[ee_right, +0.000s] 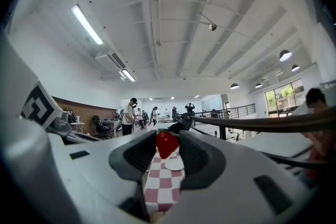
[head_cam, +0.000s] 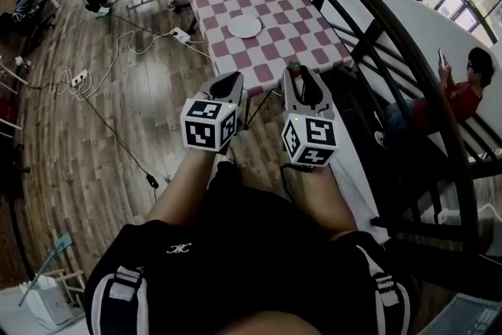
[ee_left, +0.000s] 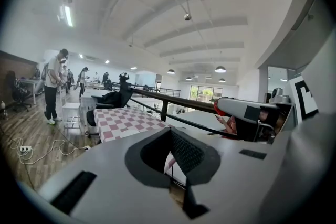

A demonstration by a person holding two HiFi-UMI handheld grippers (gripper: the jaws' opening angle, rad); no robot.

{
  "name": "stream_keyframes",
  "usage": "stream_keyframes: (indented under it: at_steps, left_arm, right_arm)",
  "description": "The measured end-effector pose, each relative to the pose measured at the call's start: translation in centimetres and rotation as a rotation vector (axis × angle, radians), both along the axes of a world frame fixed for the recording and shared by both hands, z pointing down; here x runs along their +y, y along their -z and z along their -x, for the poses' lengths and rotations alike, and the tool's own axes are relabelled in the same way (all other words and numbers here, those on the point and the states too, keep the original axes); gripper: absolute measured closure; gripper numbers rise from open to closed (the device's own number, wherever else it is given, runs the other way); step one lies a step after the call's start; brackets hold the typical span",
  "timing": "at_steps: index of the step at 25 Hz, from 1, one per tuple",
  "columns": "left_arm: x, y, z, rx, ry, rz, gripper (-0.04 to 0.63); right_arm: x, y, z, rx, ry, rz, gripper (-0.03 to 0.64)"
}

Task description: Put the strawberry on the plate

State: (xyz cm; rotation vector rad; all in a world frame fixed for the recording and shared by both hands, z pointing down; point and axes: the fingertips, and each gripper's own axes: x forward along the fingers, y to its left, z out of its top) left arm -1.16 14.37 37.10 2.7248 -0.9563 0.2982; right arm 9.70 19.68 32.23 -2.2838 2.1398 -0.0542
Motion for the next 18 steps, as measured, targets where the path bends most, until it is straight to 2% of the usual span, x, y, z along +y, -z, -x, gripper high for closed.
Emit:
stream_keyframes:
  at_steps: [18]
  left_arm:
    - [-18.9, -1.6, -1.0, 0.002, -0.039, 0.076, 0.604]
  right_arm:
    - [-18.6, -1.4, -0.6, -0.006, -0.006, 0.065, 0.472]
